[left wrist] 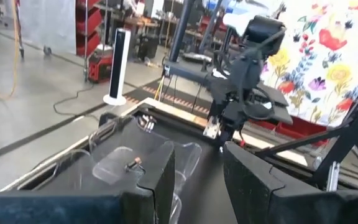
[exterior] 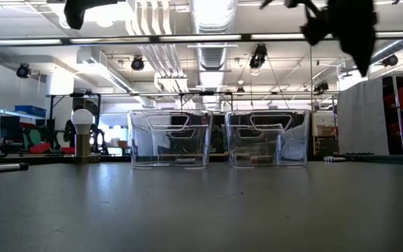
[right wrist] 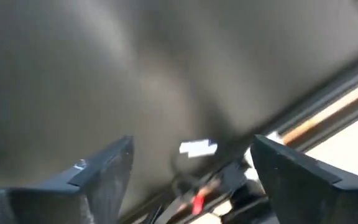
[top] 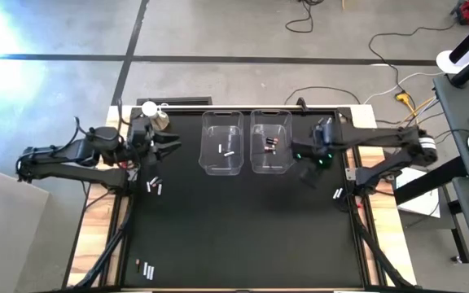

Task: Sort batteries
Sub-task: Put the white battery into the left transparent bin

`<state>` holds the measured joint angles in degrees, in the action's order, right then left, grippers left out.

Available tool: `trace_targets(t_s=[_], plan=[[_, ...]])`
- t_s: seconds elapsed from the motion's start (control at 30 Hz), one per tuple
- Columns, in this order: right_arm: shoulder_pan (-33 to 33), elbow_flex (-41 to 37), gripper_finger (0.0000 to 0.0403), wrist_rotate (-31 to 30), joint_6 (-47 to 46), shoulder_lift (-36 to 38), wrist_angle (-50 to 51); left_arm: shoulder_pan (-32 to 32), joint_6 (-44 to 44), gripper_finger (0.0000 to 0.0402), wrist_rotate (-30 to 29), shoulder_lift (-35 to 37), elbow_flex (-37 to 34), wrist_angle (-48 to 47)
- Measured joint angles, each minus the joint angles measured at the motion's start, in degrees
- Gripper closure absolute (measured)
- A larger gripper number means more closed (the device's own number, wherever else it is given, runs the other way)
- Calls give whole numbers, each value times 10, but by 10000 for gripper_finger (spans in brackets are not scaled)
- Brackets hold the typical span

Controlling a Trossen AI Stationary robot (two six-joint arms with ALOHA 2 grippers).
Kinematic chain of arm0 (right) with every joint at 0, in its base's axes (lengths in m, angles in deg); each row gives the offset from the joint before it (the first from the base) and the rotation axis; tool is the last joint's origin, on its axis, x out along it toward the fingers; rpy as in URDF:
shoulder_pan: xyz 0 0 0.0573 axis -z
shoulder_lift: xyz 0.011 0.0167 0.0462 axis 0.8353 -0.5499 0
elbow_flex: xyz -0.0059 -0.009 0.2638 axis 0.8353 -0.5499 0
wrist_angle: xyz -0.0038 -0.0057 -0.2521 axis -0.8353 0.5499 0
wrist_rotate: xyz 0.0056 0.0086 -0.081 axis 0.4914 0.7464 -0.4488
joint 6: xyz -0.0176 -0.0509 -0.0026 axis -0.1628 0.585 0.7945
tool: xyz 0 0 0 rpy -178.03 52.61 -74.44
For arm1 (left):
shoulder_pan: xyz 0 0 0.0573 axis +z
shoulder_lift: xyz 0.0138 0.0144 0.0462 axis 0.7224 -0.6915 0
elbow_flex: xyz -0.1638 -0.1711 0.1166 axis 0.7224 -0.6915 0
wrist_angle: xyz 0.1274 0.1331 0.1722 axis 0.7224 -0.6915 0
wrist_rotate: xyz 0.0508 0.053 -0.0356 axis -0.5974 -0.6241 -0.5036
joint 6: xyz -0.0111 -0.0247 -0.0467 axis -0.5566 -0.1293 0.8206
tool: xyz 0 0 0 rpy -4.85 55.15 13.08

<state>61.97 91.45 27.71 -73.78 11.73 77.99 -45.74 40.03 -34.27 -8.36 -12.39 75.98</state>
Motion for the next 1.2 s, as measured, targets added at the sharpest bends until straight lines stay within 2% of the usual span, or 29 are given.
trace_targets(t_s=[0.07,0.17,0.27,0.33,0.4,0.6,0.9,1.03,1.2], plan=[[-14,-49,72,23,-65,19,-5,0,8,287,1,-7,0,-4],[-14,-128,66,69,-225,34,-19,0,25,287,1,-19,0,-3],[-17,-197,72,98,-366,46,-58,0,32,287,1,-28,0,-4],[-21,-234,79,104,-477,51,-88,0,33,287,1,-32,0,-7],[-24,-266,88,106,-550,55,-126,0,33,287,1,-32,0,-20],[-31,-330,105,96,-654,52,-199,0,33,287,1,-30,0,-47],[-106,-331,118,-7,-802,63,-204,0,65,287,1,-28,0,-92],[-137,-332,126,-11,-859,70,-211,0,65,287,1,-27,0,-110],[-204,-333,138,-2,-985,78,-271,0,63,287,1,-25,0,-116]])
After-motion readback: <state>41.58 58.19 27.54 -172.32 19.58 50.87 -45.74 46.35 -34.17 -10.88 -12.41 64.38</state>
